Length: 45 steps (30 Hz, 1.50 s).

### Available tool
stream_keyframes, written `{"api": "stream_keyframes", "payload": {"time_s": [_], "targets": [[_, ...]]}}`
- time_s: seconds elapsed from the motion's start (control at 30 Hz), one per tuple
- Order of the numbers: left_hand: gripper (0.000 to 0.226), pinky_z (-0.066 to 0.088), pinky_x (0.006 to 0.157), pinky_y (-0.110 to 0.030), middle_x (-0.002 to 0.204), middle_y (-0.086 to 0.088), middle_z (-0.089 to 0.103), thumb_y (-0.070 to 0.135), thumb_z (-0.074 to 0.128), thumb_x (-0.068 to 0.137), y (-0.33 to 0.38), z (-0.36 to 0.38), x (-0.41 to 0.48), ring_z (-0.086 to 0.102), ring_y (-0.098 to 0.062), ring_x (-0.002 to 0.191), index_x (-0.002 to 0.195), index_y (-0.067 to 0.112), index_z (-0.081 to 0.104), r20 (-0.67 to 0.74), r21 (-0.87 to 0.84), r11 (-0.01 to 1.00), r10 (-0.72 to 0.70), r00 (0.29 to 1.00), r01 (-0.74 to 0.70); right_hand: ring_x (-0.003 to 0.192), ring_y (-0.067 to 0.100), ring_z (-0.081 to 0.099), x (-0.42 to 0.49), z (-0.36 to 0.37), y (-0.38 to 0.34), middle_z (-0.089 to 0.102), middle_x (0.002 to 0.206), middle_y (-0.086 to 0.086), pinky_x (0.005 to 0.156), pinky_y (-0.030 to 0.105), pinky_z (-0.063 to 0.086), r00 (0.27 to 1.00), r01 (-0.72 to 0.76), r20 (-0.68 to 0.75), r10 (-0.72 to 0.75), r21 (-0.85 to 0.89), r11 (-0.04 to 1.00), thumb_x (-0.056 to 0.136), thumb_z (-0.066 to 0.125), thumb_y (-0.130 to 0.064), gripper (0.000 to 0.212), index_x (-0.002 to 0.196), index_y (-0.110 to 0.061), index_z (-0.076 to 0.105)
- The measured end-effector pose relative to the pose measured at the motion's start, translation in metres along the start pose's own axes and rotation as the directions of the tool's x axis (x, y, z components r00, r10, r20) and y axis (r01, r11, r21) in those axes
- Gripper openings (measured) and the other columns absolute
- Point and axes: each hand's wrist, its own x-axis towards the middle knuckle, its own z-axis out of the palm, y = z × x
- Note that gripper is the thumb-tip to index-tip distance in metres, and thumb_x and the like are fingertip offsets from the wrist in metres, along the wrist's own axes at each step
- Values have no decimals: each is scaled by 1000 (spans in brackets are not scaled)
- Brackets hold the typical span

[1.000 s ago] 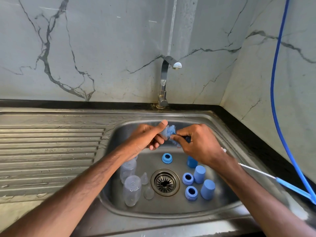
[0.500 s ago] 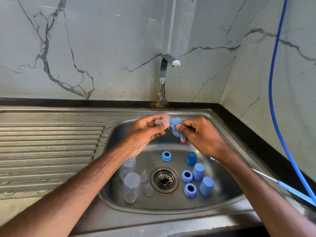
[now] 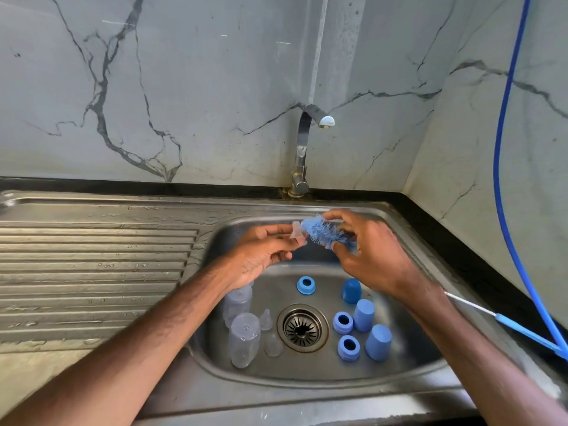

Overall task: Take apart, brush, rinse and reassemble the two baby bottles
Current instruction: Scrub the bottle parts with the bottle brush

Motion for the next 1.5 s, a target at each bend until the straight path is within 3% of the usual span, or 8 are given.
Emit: {"api": "stream_keyframes", "payload": {"time_s": [0.17,0.33,0.43,0.8,0.93,1.27,1.4,1.5], "targets": [[24,57,60,-18,91,-11,74,10,72,87,1,3,-1,69,-11,72,110,5,75,51,-111,991,-68,996,73,105,10,71,-1,9,-3,74,118,-16,89,42,60,997,72,-14,-72,43,996,90,74,-21,39,124,-33,60],[26,63,85,-32,113,-24,74,7,64,95,1,14,-3,75,-29,99,119,2,68,138,-240,962,-98,986,129,93,6,69,2,11,5,73,107,-15,82,38,60,993,92,-84,-88,41,995,91,75,-19,31,119,-28,65],[26,62,84,-30,114,-21,74,-1,58,98,2,18,-3,75,-27,100,122,1,66,154,-285,951,-75,985,116,92,7,69,2,12,7,74,107,-13,81,35,60,990,91,-109,-88,26,995,91,75,-18,31,119,-26,65],[30,62,85,-29,117,-19,74,-5,66,92,-1,18,-2,74,-23,100,122,-4,67,-77,-193,981,20,997,-35,89,1,62,-1,20,5,65,106,-19,75,9,48,982,129,-141,-122,35,991,90,78,-16,28,117,-23,70],[24,62,83,-29,112,-19,75,-2,70,90,0,17,-3,75,-26,102,114,0,71,-14,-154,986,59,998,-61,80,-3,61,4,14,10,69,101,-14,67,2,43,986,62,-155,-54,46,997,91,78,-16,22,111,-21,72],[20,60,78,-22,104,-16,78,-3,73,88,-3,24,-5,77,-26,96,106,6,75,1,-74,989,131,991,-131,79,-5,60,6,13,15,68,93,-13,63,7,42,983,-6,-182,20,75,997,91,77,-13,15,102,-21,71],[28,61,77,-23,106,-12,78,-5,76,84,-6,26,-4,75,-19,96,110,5,74,-125,10,994,113,986,-113,80,-2,61,-3,26,8,65,96,-16,68,13,48,983,134,-129,-131,19,991,88,79,-16,19,103,-24,69],[23,61,79,-25,101,-11,79,-2,75,85,-3,23,-6,76,-23,95,104,10,75,-59,13,988,152,987,-152,79,-1,61,8,21,13,68,94,-12,67,19,51,983,55,-181,-43,63,997,90,78,-14,16,100,-23,69]]}}
